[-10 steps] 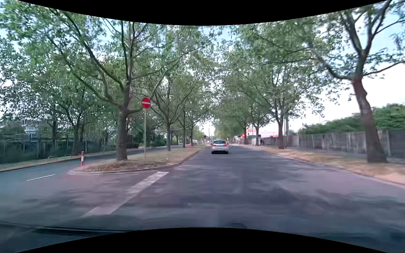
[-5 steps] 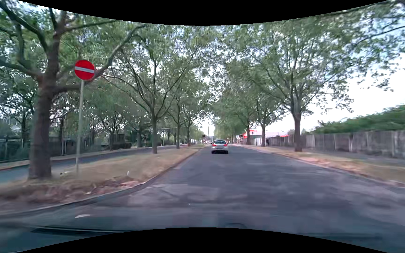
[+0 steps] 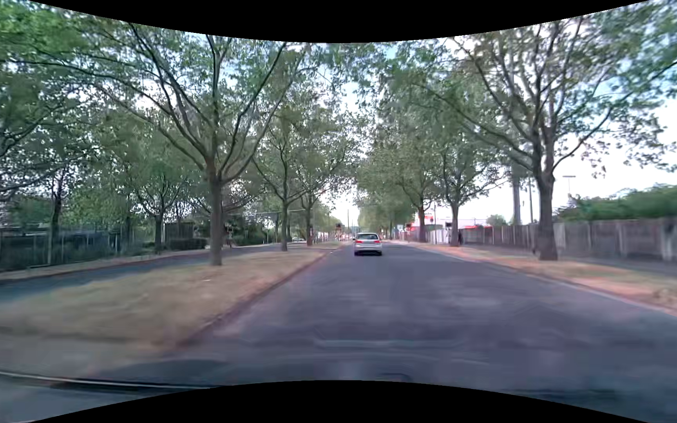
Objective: Follow the waypoints while adhering to traffic rules and regulations
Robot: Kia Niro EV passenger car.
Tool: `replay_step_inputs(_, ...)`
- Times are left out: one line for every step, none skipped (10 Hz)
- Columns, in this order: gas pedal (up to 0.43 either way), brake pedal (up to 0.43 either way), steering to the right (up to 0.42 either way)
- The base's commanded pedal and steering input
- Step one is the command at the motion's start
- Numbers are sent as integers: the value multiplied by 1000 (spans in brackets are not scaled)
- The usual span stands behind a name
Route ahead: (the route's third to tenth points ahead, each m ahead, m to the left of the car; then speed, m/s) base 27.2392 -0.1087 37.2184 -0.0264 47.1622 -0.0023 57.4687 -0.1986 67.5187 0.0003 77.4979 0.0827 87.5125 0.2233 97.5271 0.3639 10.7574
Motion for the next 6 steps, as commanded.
replay_step_inputs(39, 0, -5)
replay_step_inputs(28, 0, -5)
replay_step_inputs(8, 0, -5)
replay_step_inputs(8, 0, -5)
replay_step_inputs(0, 0, -5)
replay_step_inputs(0, 0, -5)
